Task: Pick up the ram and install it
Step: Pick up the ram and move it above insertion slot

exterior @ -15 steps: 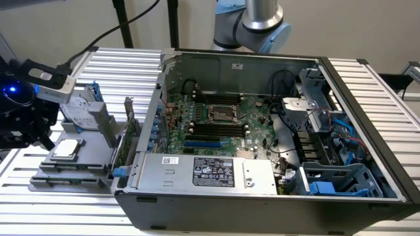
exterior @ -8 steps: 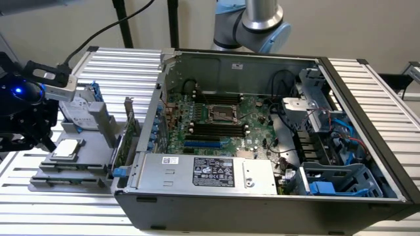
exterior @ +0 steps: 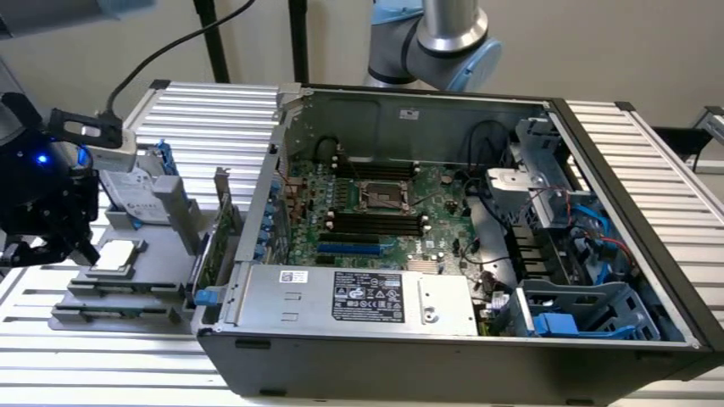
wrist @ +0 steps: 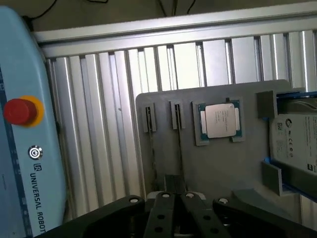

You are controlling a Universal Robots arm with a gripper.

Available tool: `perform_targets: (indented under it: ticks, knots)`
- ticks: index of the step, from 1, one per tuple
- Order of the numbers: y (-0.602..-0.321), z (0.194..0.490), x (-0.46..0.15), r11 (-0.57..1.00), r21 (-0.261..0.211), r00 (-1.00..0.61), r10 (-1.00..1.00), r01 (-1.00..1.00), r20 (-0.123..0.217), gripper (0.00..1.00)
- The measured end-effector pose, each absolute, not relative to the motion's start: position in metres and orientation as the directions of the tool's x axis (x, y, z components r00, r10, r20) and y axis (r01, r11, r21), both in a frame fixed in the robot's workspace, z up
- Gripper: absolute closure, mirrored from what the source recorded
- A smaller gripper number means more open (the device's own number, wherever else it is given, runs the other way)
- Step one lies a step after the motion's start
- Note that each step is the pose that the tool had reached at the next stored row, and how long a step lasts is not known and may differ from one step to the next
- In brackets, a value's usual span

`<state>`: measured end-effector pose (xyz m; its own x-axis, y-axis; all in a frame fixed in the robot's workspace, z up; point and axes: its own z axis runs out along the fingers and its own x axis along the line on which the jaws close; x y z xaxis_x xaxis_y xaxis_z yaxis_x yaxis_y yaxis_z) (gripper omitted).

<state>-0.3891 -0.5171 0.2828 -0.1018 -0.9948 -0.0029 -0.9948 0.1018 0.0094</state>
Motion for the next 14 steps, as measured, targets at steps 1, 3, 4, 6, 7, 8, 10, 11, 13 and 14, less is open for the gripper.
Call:
perform_targets:
  ticks: [1, 3, 4, 6, 7, 8, 10, 11, 13, 14]
  knots:
    - [-0.517, 0.282, -0.389, 0.091, 0.009, -0.091, -0.996, -0.996, -0.002, 0.89]
    - [-0.518, 0.28, -0.388, 0.075, 0.009, -0.075, -0.997, -0.997, 0.0, 0.89]
    - [-0.519, 0.28, -0.388, 0.072, 0.009, -0.072, -0.997, -0.997, 0.001, 0.89]
    - [-0.522, 0.279, -0.387, 0.07, 0.009, -0.07, -0.998, -0.997, 0.003, 0.89]
    - [-0.524, 0.279, -0.386, 0.07, 0.009, -0.07, -0.998, -0.998, 0.006, 0.89]
    - [-0.526, 0.279, -0.385, 0.07, 0.009, -0.069, -0.998, -0.998, 0.009, 0.89]
    - [-0.528, 0.278, -0.384, 0.068, 0.009, -0.068, -0.998, -0.998, 0.015, 0.89]
    - [-0.529, 0.278, -0.384, 0.067, 0.009, -0.067, -0.998, -0.998, 0.017, 0.89]
    - [-0.53, 0.277, -0.384, 0.065, 0.009, -0.065, -0.998, -0.998, 0.023, 0.89]
    - [-0.53, 0.277, -0.383, 0.064, 0.009, -0.064, -0.998, -0.998, 0.025, 0.89]
